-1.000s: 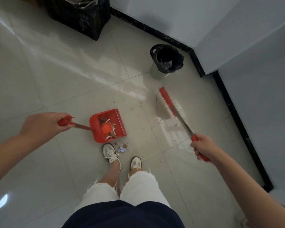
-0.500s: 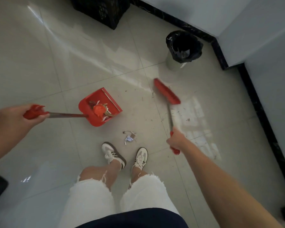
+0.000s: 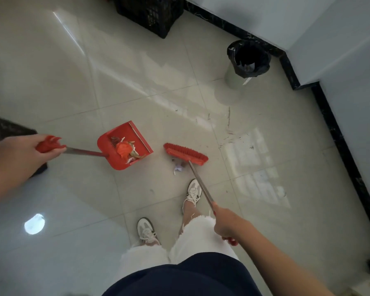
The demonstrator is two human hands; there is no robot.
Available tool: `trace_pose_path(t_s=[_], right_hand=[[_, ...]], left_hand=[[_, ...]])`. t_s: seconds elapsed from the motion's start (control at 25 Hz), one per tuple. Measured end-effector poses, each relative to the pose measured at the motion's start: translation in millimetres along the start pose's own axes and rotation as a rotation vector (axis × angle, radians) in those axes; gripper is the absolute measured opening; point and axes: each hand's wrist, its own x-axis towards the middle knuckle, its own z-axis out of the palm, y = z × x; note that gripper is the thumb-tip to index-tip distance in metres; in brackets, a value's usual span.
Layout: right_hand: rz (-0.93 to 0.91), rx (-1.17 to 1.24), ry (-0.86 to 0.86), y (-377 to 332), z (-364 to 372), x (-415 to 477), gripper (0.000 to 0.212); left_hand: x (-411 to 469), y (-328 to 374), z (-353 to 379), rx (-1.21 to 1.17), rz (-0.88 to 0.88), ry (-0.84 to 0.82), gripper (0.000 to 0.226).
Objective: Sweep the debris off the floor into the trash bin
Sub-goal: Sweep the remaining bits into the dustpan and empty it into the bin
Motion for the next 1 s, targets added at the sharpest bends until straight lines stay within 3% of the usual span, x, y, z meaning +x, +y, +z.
trace_pose_path(t_s=[0.08,0.2,0.4,0.48,0.6,0.8,0.88,1.0], right_hand=[[0.002,0.034,-0.002,-3.5,28.0,-18.3,0.07],[0.044,0.138,0.088,-5.2,49.3,-34.9,0.06],[0.092,0.58,0.253,1.9,69.9,-69.7,0.075],[0.113,0.607,0.288,-3.2,81.7,-69.3,0.077],[0.15,0.603,0.328,-17.3,91.9,-39.0,0.077],[0.129,0.451,0.126,-49.4,151.3,-27.9,0.045],[0.098,0.463,0.037,-60.9,181.7,-47.7,0.05],[0.043,0.565,-0.054,-64.9,199.0,-74.9,0.075]], left_hand=[[-73.3,99.0,-67.6,0.088,0.023,-0.076,0.059],[-141.5,134.0,-86.8,0.132,0.243,-0.041,0.029],[-180.4,125.6,-42.2,0.232,0.397,-0.102,0.033],[-183.4,127.9,-18.7,0.258,0.473,-0.077,0.043],[-188.4,145.7,-0.6,0.226,0.359,-0.121,0.032],[-197.7,154.9,19.6,0.177,0.302,-0.059,0.027],[-199.6,164.2,26.3,0.182,0.318,-0.073,0.028],[-198.6,169.2,26.5,0.187,0.317,-0.096,0.029]])
